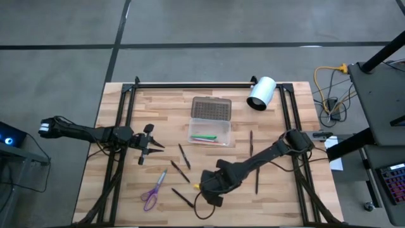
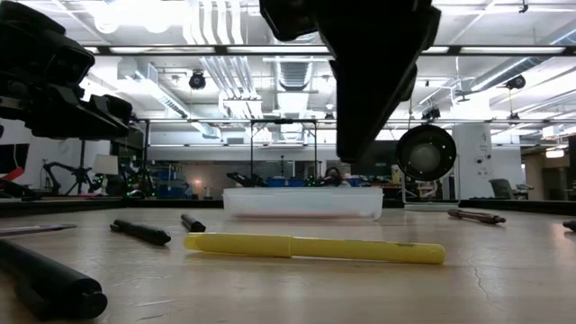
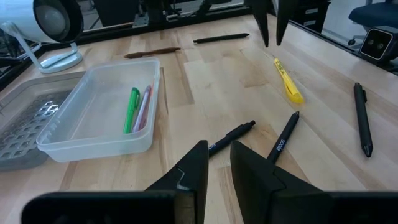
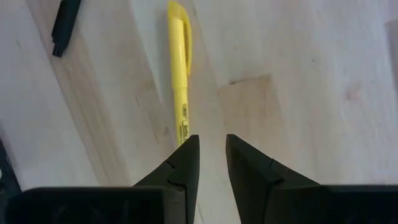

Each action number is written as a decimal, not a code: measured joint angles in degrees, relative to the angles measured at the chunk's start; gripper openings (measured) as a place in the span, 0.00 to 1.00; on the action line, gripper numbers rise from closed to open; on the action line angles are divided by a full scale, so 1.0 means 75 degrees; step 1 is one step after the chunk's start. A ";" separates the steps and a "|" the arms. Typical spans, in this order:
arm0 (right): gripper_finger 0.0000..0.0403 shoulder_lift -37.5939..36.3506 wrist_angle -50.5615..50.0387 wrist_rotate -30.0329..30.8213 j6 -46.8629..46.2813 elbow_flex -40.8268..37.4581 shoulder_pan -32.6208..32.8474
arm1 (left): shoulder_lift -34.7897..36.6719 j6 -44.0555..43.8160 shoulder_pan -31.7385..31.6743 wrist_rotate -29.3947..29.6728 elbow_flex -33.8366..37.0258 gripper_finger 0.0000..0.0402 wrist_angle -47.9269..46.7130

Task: Pick & place school supplies into a supply box
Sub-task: Put the yellow pen into the black supply box

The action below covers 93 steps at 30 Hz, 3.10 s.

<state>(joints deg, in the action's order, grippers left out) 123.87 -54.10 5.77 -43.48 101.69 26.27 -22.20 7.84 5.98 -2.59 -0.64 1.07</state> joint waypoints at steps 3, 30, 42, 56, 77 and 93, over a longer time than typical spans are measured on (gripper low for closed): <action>0.17 0.0030 0.0027 -0.0037 0.0023 0.0000 0.0055 | 0.0000 0.0000 -0.0001 0.0000 -0.0001 0.13 -0.0002; 0.19 0.1466 -0.0379 -0.0264 0.1344 0.1645 -0.0055 | 0.0000 0.0000 0.0000 -0.0002 0.0000 0.13 -0.0001; 0.18 0.1475 -0.0325 -0.0725 0.1075 0.1272 -0.0185 | 0.0000 0.0000 -0.0002 0.0000 -0.0001 0.13 -0.0002; 0.12 0.1463 -0.0272 -0.0993 0.1667 0.0988 -0.0302 | 0.0000 0.0000 -0.0002 0.0000 0.0000 0.13 -0.0001; 0.04 0.1340 -0.1372 0.0733 0.2356 0.1360 -0.0307 | 0.0000 0.0000 0.0000 -0.0003 -0.0003 0.13 0.0001; 0.03 0.1011 -0.1755 0.4125 0.2716 0.1342 -0.0504 | 0.0000 0.0000 -0.0001 -0.0001 -0.0001 0.13 0.0000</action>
<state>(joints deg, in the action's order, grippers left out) 131.45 -67.27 36.71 -23.11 111.76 22.49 -22.20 7.84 5.97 -2.60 -0.66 1.07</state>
